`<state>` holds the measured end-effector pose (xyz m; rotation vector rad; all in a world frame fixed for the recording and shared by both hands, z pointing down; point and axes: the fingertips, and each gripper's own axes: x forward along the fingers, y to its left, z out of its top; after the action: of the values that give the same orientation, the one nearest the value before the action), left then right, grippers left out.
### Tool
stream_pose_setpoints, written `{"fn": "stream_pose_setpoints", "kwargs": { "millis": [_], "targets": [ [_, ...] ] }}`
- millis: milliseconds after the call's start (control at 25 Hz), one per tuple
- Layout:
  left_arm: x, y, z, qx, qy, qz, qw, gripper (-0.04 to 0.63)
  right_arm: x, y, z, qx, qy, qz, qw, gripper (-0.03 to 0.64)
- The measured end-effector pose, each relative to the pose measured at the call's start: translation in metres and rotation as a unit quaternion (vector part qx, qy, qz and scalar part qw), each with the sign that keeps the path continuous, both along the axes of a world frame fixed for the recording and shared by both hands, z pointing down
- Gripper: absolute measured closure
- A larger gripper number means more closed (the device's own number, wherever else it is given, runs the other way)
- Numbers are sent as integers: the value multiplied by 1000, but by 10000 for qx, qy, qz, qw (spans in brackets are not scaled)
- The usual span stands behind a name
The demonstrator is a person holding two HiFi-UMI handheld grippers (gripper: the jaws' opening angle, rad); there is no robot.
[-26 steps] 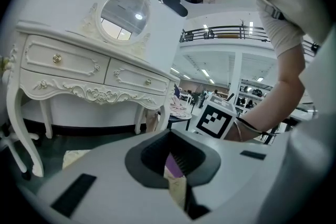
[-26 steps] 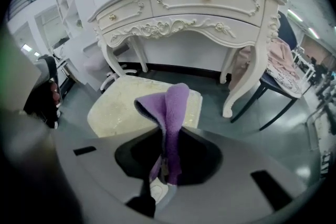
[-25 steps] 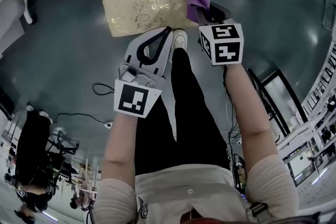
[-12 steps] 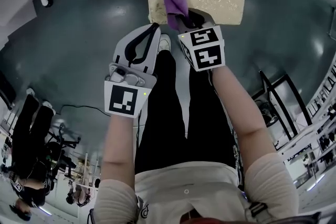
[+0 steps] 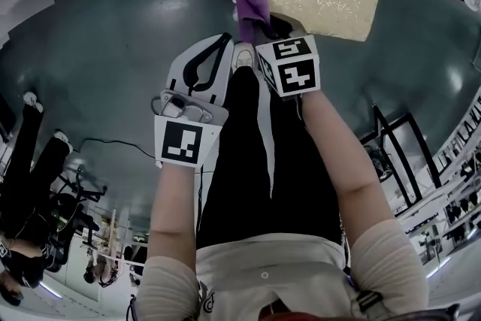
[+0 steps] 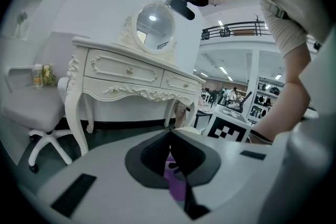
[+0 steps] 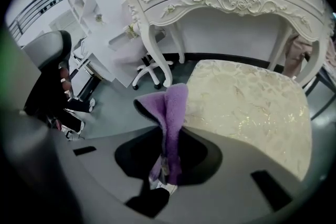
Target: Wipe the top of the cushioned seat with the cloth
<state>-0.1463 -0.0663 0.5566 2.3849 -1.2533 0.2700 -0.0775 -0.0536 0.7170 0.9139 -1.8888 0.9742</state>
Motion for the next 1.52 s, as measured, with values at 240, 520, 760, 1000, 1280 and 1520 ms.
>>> {"fn": "stream_pose_setpoints", "kwargs": {
  "millis": [240, 520, 760, 1000, 1280, 1520],
  "targets": [
    [5, -4, 2, 8, 2, -91, 10000, 583, 9, -3, 0, 39, -87, -71, 9999, 534],
    [51, 1, -3, 64, -45, 91, 9999, 583, 45, 2, 0, 128, -98, -45, 9999, 534],
    [87, 7, -2, 47, -73, 138, 9999, 583, 89, 9, 4, 119, -8, 75, 9999, 537],
    [118, 11, -4, -5, -61, 136, 9999, 583, 138, 7, 4, 90, 150, 121, 9998, 537],
    [171, 15, -9, 45, -149, 418, 9990, 583, 203, 6, 3, 73, 274, 354, 9990, 535],
    [208, 9, -9, 49, -50, 502, 9987, 583, 251, 4, 4, 72, 414, 468, 9980, 534]
  ]
}}
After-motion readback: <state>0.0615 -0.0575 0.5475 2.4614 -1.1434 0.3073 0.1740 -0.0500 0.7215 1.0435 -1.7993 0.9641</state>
